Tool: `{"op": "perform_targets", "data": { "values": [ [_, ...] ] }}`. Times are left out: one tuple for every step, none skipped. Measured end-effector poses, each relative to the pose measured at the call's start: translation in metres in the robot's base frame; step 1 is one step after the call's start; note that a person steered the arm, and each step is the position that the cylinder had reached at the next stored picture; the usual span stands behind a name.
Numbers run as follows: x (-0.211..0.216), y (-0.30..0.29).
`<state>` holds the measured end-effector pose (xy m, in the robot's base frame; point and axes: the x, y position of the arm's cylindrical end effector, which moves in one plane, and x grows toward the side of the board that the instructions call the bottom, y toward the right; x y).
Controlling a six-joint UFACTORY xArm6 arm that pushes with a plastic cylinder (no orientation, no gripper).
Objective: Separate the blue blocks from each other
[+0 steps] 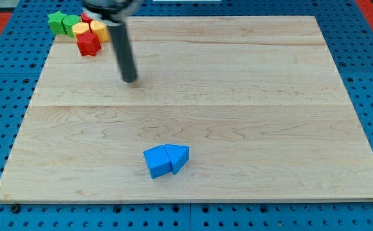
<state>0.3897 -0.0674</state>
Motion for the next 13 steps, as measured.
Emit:
{"op": "perform_targets", "data": {
  "values": [
    [0.060, 0.082],
    [0.139, 0.117],
    [0.172, 0.092],
    [0.154, 0.009],
    [0.136, -0.027],
    [0.135, 0.010],
    [0.162, 0.075],
    [0.193, 0.052],
    [0.198, 0.009],
    [0.180, -0.048],
    [0.130, -0.069],
    [0.087, -0.082],
    [0.054, -0.112]
  ]
}}
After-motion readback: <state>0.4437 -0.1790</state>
